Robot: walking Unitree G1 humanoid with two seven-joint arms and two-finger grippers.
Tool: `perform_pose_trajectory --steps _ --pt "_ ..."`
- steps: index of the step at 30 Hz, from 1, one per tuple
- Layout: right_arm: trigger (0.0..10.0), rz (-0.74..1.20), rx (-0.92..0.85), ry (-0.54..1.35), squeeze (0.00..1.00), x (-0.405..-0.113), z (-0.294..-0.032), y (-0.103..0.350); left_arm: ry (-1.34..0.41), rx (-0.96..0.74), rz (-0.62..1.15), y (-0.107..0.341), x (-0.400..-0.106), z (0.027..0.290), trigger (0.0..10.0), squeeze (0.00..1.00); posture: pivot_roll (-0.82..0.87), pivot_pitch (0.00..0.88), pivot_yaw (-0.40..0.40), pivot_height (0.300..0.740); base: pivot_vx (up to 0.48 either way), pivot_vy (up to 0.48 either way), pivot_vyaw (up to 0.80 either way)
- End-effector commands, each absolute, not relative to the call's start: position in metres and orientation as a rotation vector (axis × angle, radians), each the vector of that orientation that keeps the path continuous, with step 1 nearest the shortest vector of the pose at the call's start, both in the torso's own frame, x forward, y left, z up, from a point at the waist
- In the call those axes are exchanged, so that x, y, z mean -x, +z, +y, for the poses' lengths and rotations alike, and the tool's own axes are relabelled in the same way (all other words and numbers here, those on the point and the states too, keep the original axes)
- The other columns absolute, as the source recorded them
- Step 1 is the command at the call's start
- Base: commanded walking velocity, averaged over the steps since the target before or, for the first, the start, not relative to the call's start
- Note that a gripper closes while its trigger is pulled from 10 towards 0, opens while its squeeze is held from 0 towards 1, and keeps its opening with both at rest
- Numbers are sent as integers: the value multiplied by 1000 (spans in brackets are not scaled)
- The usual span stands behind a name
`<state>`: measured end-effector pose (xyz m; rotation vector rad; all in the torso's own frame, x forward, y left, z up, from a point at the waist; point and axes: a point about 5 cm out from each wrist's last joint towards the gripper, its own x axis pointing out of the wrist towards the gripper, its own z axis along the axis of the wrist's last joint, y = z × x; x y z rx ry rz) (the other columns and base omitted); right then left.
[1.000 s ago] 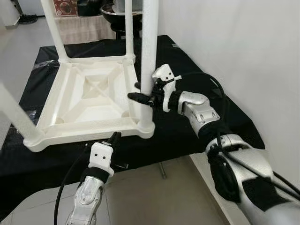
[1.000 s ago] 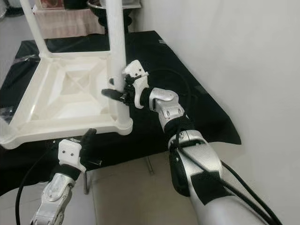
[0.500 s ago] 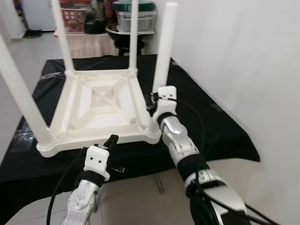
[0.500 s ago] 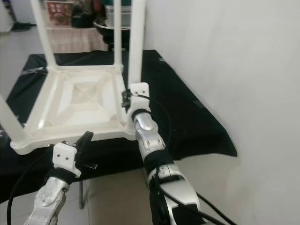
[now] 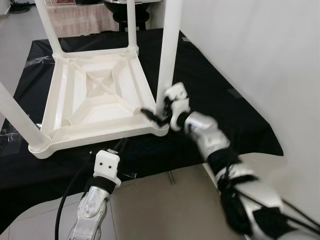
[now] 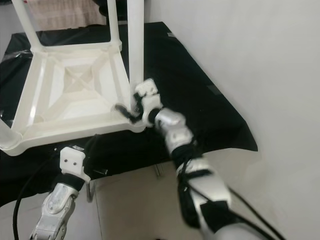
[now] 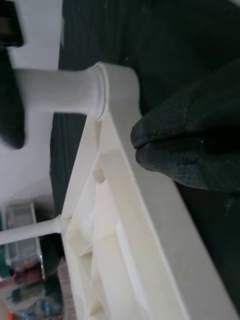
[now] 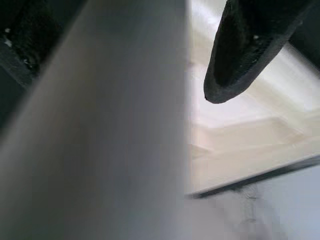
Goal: Building children table
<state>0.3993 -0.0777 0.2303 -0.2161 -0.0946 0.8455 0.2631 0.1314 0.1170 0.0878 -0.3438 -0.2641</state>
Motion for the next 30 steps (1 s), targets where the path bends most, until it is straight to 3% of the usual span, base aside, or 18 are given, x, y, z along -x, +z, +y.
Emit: perform_pose_trajectory --steps 1,5,6,7,8,19,23,24,25,26,28,30 --pt "10000 -54 241 968 0 -395 -74 221 -278 -90 -334 115 -257 128 10000 0 93 195 -74 740 0 0 0" --pt "9961 -51 250 1009 0 -395 -75 228 -279 -91 -335 116 -254 128 10000 0 100 206 -73 740 0 0 0" --pt "1725 -51 258 1016 0 -396 -76 232 -279 -91 -335 116 -252 127 10000 0 105 210 -72 740 0 0 0" --pt "1725 -50 264 1020 0 -397 -76 234 -279 -91 -335 116 -251 127 10000 0 105 210 -72 740 0 0 0" --pt "0 -46 255 1039 0 -397 -78 237 -279 -91 -334 117 -250 127 10000 0 105 213 -71 740 0 0 0" --pt "0 -8 217 1013 0 -400 -96 233 -278 -87 -326 118 -249 127 10000 0 95 214 -66 740 0 0 0" --pt "0 -18 200 926 0 -399 -118 220 -277 -87 -324 118 -249 128 10000 0 77 216 -59 740 0 0 0" --pt "0 2 142 810 0 -397 -126 203 -275 -88 -323 118 -249 130 10000 0 67 217 -61 740 0 0 0" --pt "0 2 142 810 0 -397 -126 203 -275 -88 -323 118 -249 130 10000 0 67 217 -61 740 0 0 0" --pt "0 3 93 416 0 -392 -136 177 -270 -91 -323 119 -249 132 10000 0 47 222 -62 740 0 0 0" --pt "0 3 93 416 0 -392 -136 177 -270 -91 -323 119 -249 132 10000 0 47 222 -62 740 0 0 0" --pt "0 196 50 154 0 -337 -106 100 -269 -98 -321 119 -253 136 10000 0 15 215 -19 740 0 0 0"
